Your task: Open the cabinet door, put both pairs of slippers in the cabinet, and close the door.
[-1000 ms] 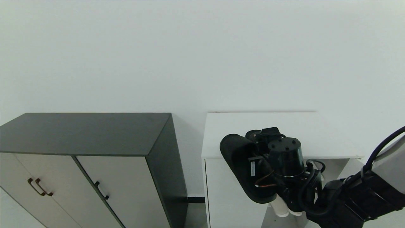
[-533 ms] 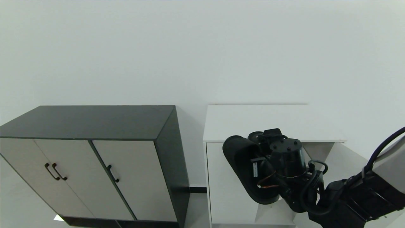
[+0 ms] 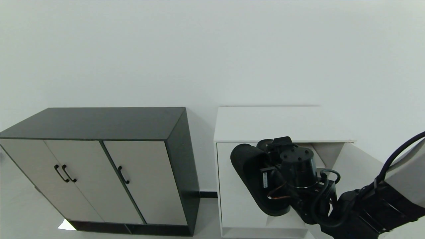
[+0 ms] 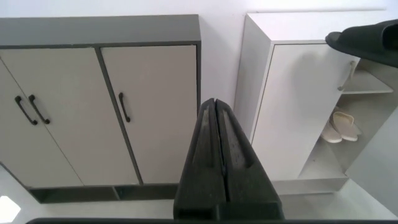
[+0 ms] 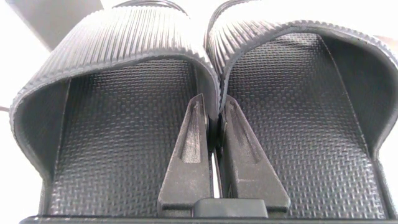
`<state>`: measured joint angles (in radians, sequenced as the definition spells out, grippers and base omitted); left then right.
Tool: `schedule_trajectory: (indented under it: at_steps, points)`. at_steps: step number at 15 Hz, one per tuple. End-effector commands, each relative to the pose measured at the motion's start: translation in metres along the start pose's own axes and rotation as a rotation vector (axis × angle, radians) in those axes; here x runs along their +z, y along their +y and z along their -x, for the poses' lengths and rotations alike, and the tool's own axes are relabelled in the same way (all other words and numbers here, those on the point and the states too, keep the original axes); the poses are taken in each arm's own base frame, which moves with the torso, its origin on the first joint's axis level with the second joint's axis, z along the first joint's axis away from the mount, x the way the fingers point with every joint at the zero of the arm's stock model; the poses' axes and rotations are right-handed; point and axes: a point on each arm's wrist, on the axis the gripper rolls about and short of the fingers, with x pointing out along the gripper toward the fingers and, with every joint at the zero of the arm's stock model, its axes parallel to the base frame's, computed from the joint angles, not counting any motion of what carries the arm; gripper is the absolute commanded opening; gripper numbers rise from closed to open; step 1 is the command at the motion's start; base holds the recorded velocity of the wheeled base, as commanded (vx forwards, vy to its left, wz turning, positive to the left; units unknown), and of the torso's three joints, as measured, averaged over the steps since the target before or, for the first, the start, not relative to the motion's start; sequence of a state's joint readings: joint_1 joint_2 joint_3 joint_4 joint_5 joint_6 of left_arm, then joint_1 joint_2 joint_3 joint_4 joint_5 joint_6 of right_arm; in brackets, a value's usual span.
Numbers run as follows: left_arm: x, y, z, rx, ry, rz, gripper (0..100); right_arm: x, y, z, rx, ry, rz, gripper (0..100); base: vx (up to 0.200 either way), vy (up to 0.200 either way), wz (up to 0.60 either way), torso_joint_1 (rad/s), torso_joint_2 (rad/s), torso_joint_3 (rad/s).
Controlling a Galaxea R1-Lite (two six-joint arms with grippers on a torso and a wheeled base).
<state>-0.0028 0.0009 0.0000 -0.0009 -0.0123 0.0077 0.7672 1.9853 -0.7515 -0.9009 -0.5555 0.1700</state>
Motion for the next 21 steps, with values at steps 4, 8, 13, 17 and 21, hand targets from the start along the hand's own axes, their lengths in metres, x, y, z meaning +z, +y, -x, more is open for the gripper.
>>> schedule_trajectory:
  at_steps: [4,8,13,17,21]
  points:
    - [-0.0001,0.0000,-0.0001,0.000,0.002,0.000,0,-0.0012,0.0006,-0.0016,-0.002,-0.006,-0.002,0,0.000,0.000,0.00,0.000,0.00,0.000]
    - [0.0001,0.0000,-0.0001,0.000,0.000,0.000,0,-0.0012,0.0006,-0.0016,-0.002,-0.006,-0.002,0,0.000,-0.050,0.00,0.001,0.00,0.001]
    - [-0.0001,0.0000,-0.0001,0.000,0.002,0.000,0,-0.0014,0.0006,-0.0015,-0.001,-0.005,-0.004,0,0.000,-0.200,0.00,0.005,0.00,0.004]
    - [-0.0001,0.0000,-0.0001,0.000,0.002,0.000,0,-0.0017,0.0002,-0.0009,0.001,-0.006,-0.006,0,0.000,-0.200,0.00,0.000,0.00,0.004]
    - [-0.0001,0.0000,-0.0001,-0.002,0.002,0.000,0,-0.0012,-0.0003,-0.0001,0.000,-0.009,-0.008,0,0.000,-0.200,0.00,0.001,0.00,0.011]
